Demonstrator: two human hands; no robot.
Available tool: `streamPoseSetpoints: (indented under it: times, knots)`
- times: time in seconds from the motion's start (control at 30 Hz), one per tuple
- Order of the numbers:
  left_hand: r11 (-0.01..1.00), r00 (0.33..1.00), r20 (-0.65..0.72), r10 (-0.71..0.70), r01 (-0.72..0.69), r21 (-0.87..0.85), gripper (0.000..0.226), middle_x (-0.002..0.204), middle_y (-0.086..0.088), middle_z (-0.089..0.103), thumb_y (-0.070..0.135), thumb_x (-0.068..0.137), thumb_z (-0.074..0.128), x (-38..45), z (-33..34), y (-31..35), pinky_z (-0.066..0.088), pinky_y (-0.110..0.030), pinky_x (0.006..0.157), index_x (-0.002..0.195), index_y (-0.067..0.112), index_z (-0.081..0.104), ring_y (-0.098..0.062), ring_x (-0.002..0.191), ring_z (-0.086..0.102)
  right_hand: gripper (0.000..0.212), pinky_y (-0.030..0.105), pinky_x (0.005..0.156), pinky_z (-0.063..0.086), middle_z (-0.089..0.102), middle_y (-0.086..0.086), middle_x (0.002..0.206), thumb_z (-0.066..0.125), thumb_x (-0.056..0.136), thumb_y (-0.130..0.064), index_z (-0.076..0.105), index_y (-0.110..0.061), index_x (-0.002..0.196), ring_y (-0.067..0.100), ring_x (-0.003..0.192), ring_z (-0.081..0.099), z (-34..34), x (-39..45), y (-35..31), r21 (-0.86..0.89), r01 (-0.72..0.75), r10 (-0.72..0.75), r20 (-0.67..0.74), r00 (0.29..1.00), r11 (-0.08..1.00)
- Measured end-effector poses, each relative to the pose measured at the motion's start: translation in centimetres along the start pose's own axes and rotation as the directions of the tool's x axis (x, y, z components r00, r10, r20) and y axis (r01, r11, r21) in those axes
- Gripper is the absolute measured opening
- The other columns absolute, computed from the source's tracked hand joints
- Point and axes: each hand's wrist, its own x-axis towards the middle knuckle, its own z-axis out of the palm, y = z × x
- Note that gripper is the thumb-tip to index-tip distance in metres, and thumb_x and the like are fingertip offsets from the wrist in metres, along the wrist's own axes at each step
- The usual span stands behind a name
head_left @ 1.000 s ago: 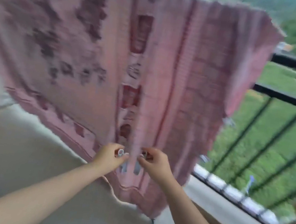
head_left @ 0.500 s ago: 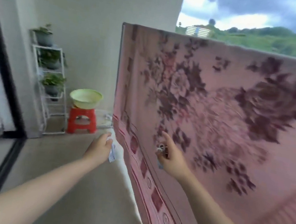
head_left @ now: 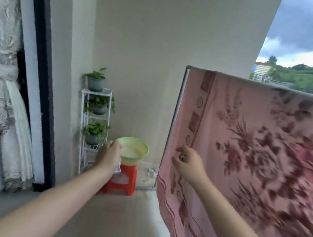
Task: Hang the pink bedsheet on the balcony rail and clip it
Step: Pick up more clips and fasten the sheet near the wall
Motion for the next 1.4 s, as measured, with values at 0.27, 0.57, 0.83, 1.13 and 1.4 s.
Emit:
streamPoseSetpoints:
  times: [0.27,0.57,0.83,1.13,1.4]
  knots:
    - [0.981,0.938,0.334,0.096,-0.145,0.126,0.038,0.047,-0.002,0.041,0.022,0.096,0.038,24.6,9.0,4.5,0.030,-0.016,0.037,0.059,0.013,0.045,-0.014,0.039,0.036,0.024,0.032,0.084,0.045,0.064,0.014,0.104,0.054,0.086,-0.016,0.063,-0.002,0.104,0.027,0.095,0.058,1.2,23.5,0.9,-0.279,0.039,-0.060,-0.064,0.996,0.959]
    - [0.944,0.840,0.501,0.208,-0.306,0.121,0.036,0.059,-0.005,0.042,-0.006,0.082,0.027,47.3,25.7,9.3,0.029,-0.020,0.046,0.060,0.012,0.049,-0.017,0.047,0.035,0.023,0.028,0.061,0.042,0.059,0.009,0.094,0.042,0.087,-0.007,0.064,-0.004,0.092,0.026,0.084,0.056,-0.8,51.4,3.9,-0.686,0.063,-0.246,-0.172,0.954,0.725]
    - [0.866,0.704,0.595,0.387,-0.500,0.029,0.018,0.060,0.001,0.055,0.013,0.083,0.055,64.3,39.5,15.6,0.035,-0.020,0.045,0.067,0.018,0.060,-0.015,0.046,0.046,0.017,0.029,0.061,0.037,0.060,0.011,0.097,0.045,0.084,-0.003,0.061,-0.005,0.089,0.029,0.089,0.057,-3.5,70.1,3.6,-0.852,-0.149,-0.273,-0.320,0.908,0.502]
    - [0.926,0.434,0.852,0.292,-0.350,-0.140,0.036,0.077,-0.001,0.054,0.024,0.089,0.053,77.9,54.7,19.6,0.034,-0.015,0.035,0.119,0.004,0.052,-0.012,0.045,0.047,0.028,0.034,0.074,0.046,0.058,0.010,0.107,0.052,0.087,-0.030,0.059,-0.007,0.102,0.027,0.099,0.056,-5.2,84.5,4.2,-0.875,-0.364,-0.038,-0.396,0.918,0.320]
    - [0.722,0.107,0.792,0.601,-0.499,-0.480,0.035,0.040,0.006,0.047,0.008,0.090,0.050,82.3,56.0,20.2,0.037,-0.019,0.041,0.056,0.016,0.052,-0.002,0.033,0.043,0.036,0.035,0.064,0.049,0.059,0.008,0.076,0.053,0.085,-0.035,0.057,-0.008,0.061,0.026,0.073,0.055,-5.7,88.5,5.3,-0.830,-0.446,0.138,-0.425,0.895,0.335]
